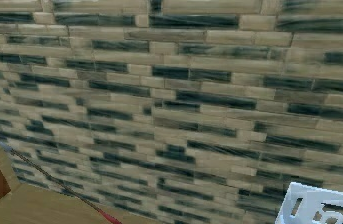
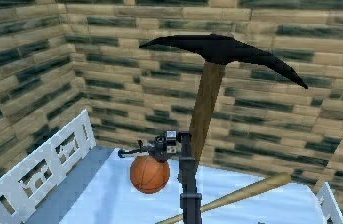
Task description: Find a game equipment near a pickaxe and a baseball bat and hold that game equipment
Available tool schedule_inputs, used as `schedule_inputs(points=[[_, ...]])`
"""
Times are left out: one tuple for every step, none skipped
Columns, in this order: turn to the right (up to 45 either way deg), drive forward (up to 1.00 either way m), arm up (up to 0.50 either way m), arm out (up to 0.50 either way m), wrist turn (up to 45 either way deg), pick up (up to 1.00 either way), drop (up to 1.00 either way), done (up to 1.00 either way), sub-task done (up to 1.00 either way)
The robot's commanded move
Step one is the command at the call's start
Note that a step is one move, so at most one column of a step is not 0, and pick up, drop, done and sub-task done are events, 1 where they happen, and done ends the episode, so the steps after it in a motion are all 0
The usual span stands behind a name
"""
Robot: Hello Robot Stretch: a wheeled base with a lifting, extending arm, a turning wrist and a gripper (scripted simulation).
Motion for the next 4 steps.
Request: schedule_inputs(points=[[0.0, 0.0, 0.0, 0.0, 21.0, 0.0, 0.0, 0.0, 0.0], [0.0, 0.0, -0.3, 0.0, 0.0, 0.0, 0.0, 0.0, 0.0], [0.0, 0.0, 0.0, 0.0, 0.0, 1.0, 0.0, 0.0, 0.0], [0.0, 0.0, 0.1, 0.0, 0.0, 0.0, 0.0, 0.0, 0.0]])
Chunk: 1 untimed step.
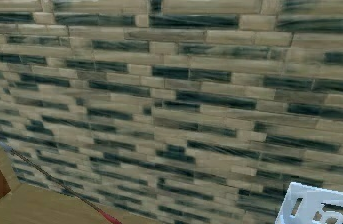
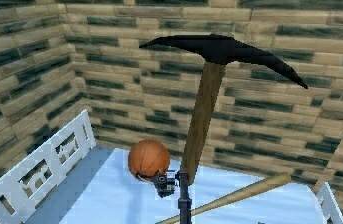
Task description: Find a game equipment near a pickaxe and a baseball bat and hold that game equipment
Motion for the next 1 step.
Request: schedule_inputs(points=[[0.0, 0.0, 0.0, 0.0, 0.0, 0.0, 0.0, 1.0, 0.0]])
